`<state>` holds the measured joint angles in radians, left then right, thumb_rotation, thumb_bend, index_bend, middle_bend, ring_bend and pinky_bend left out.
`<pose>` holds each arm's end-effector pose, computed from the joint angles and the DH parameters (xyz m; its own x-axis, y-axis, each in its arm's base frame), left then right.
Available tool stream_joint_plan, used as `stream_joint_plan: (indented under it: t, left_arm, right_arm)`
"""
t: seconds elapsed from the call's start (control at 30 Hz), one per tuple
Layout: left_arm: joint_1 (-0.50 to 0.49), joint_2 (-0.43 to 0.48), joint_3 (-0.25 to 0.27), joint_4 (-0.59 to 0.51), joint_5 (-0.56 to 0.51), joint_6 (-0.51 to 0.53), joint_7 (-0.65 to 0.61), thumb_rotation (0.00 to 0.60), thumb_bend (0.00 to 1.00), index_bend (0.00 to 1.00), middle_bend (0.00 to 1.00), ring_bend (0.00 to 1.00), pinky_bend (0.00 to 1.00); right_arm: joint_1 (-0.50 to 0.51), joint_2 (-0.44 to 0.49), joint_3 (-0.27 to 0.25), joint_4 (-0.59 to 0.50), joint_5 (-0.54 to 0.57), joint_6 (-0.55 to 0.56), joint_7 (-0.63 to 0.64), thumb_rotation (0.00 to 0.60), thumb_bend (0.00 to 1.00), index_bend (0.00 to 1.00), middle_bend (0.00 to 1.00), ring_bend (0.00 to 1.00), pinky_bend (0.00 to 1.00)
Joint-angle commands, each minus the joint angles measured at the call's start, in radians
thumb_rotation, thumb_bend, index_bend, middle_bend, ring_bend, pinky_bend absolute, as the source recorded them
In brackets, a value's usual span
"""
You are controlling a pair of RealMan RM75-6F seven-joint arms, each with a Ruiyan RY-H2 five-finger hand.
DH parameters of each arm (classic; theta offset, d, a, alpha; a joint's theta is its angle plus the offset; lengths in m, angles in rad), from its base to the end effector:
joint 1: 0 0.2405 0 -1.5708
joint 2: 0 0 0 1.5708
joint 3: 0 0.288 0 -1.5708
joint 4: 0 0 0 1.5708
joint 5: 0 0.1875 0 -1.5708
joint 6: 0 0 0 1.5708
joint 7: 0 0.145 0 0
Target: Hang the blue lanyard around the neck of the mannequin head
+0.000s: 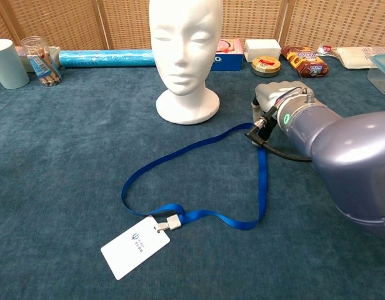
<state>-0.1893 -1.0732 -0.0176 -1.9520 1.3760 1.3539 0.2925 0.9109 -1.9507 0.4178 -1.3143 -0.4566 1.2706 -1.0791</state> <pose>-0.2722 0.1974 0.1661 0.3911 0.1705 0.9044 0.9201 -0.0512 -0.3883 -0.1262 -0.3803 -0.0719 0.5521 -0.3154 0.7718 -0.8060 0.0351 0.5909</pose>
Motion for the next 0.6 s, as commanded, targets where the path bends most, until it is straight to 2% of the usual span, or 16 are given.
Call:
stream_joint_plan:
  t: [0.03, 0.43, 0.6]
  left_arm:
    - [0.001, 0.000, -0.001, 0.001, 0.001, 0.002, -0.001, 0.593, 0.18, 0.49, 0.41, 0.30, 0.17]
    - [0.003, -0.006, 0.001, 0.005, 0.014, 0.005, -0.011, 0.593, 0.18, 0.49, 0.41, 0.30, 0.17]
    - [0.005, -0.005, 0.002, 0.007, 0.009, 0.003, -0.011, 0.591, 0.18, 0.49, 0.41, 0.29, 0.17]
  right_arm:
    - [0.004, 0.002, 0.004, 0.003, 0.011, -0.006, -0.005, 0.542, 0.29, 0.40, 0.97, 1.00, 1.00]
    - [0.000, 0.025, 0.004, -0.030, 0.004, 0.012, 0.018, 0.548, 0.29, 0.41, 0.97, 1.00, 1.00]
    - [0.006, 0.029, 0.010, -0.019, 0.038, -0.011, 0.008, 0.543, 0.29, 0.41, 0.97, 1.00, 1.00]
